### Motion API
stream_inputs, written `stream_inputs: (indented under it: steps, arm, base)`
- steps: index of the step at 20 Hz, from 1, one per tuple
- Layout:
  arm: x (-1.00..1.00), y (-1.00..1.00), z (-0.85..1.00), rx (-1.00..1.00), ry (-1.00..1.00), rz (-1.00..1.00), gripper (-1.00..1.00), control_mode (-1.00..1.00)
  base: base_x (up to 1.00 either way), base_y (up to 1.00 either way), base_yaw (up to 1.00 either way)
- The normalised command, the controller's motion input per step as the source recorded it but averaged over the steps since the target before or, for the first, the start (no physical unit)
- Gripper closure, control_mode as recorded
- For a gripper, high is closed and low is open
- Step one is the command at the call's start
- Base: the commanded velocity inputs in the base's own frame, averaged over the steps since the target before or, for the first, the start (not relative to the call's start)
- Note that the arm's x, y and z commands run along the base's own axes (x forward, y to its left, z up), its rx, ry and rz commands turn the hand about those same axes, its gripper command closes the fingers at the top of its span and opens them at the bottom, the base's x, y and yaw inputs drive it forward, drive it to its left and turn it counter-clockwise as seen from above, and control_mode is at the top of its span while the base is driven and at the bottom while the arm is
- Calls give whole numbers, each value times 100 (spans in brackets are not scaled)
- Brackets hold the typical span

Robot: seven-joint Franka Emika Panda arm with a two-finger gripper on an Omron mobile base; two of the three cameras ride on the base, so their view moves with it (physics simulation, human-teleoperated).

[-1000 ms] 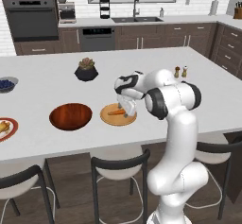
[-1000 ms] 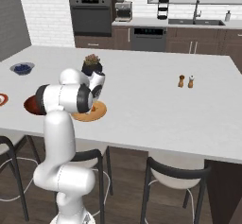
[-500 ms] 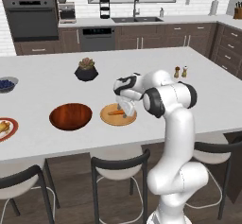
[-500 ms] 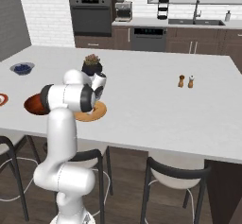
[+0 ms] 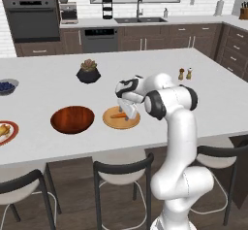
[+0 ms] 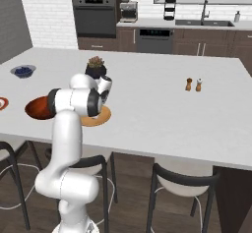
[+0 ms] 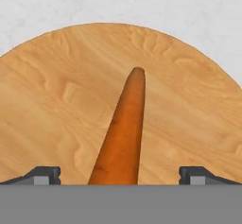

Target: Pick the chicken drumstick and carrot from their plates and place them in the bowl. Then put the bowl in the fridge.

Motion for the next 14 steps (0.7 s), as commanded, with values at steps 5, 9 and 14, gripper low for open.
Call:
stream_inputs:
  steps: [5,9,14]
  arm:
    - [6,8,-42,0,0,2,100,-100]
    - [0,26,-39,0,-4,0,100,-100]
    - [-1,18,-9,0,-4,0,100,-100]
  base:
    - [0,0,0]
    - [0,0,0]
    - [0,0,0]
